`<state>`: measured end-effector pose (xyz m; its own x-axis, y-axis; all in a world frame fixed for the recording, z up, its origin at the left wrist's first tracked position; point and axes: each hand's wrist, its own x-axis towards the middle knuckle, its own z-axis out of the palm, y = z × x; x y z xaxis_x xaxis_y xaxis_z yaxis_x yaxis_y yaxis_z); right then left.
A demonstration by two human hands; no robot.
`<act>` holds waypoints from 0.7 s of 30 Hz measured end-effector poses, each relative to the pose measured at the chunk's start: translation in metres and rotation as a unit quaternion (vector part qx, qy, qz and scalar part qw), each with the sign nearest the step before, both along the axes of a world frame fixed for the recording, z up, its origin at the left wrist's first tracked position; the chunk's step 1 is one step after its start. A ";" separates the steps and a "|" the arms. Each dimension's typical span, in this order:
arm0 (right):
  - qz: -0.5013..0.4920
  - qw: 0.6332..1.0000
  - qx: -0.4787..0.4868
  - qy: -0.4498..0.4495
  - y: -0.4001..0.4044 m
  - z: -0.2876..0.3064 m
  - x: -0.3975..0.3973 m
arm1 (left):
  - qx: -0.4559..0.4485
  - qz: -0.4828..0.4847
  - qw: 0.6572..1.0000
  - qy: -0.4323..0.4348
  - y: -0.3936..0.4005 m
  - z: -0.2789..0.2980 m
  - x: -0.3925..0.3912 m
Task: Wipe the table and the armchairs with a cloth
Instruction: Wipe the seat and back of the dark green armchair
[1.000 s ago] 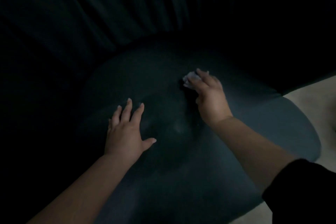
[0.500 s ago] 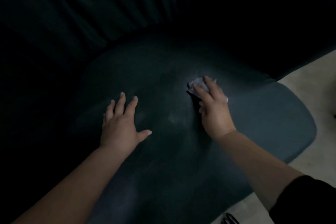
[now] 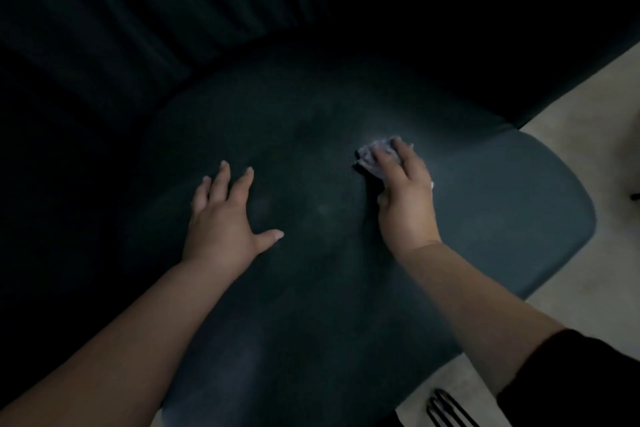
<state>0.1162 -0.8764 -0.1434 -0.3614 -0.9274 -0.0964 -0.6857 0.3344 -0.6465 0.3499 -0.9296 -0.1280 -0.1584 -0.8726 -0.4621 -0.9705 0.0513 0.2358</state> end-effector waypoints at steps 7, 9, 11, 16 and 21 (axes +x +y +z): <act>0.084 0.996 -0.012 -0.012 0.020 -0.005 0.054 | -0.008 -0.020 1.000 0.017 0.002 0.004 0.008; 0.142 0.989 -0.003 -0.034 0.025 -0.001 0.068 | -0.010 -0.025 0.999 0.017 0.004 0.008 0.008; 0.156 0.986 -0.004 -0.056 0.021 0.006 0.066 | -0.019 -0.033 0.999 0.028 0.008 0.012 0.005; 0.042 0.999 0.011 -0.013 0.013 0.002 0.040 | -0.021 -0.056 0.996 0.062 0.026 0.016 -0.001; 0.185 0.982 0.021 -0.019 0.046 -0.005 0.075 | 0.002 -0.055 0.998 0.042 0.035 0.011 -0.001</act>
<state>0.1915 -0.8304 -0.1483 0.0052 -0.9895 -0.1445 -0.7406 0.0933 -0.6655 0.3486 -0.8949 -0.1175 -0.2904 -0.8461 -0.4470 -0.9361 0.1544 0.3159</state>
